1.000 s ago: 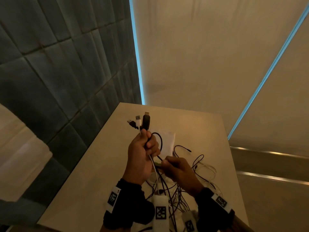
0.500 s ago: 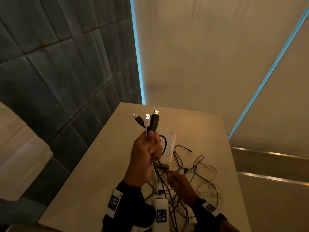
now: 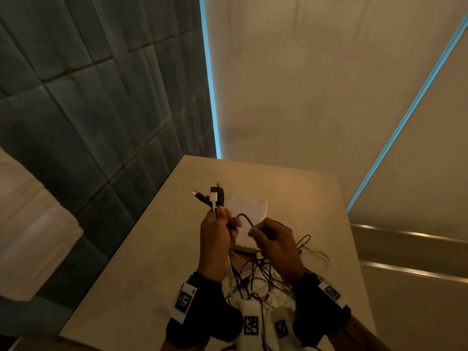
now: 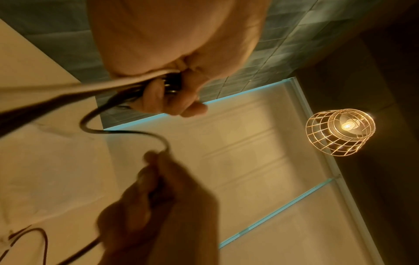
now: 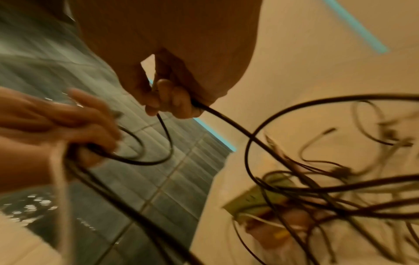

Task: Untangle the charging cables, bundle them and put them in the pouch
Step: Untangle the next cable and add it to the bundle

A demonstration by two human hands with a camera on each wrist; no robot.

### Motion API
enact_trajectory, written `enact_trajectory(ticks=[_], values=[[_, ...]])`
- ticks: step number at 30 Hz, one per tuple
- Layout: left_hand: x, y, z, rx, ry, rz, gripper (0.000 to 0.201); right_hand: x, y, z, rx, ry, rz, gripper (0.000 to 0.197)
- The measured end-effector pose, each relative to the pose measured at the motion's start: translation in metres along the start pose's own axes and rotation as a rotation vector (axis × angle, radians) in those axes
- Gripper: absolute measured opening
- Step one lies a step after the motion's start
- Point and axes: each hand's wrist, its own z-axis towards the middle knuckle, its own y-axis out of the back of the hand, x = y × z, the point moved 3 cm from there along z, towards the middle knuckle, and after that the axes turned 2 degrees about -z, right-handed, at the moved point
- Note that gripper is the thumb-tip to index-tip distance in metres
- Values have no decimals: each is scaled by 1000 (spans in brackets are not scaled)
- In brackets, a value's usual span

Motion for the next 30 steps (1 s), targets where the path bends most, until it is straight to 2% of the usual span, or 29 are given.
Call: enact_trajectory(ticks=[4,10,14,17,23,28,30], values=[[-3,-1,-1,21,28,45,27,26,-4,-4,89,87,27,21],[1,-7,-6,50,109,105,33,31,-5,-13,55,142,112,20],[-1,-10,-6,149,208,-194,30,24,-9,-17,215,76,147,19],[-6,-10,-3,212,153,-333,31,1,-9,-19,252,-10,192,35],[-18,-4,1,321,21,-393,27,-60,-15,-26,244,-82,87,48],[-20,0,1,354,-3,-427,23,-85,-23,-35,212,-173,93,30],[-23,2,1,358,-21,-462,24,-90,-26,-36,226,-197,104,29]])
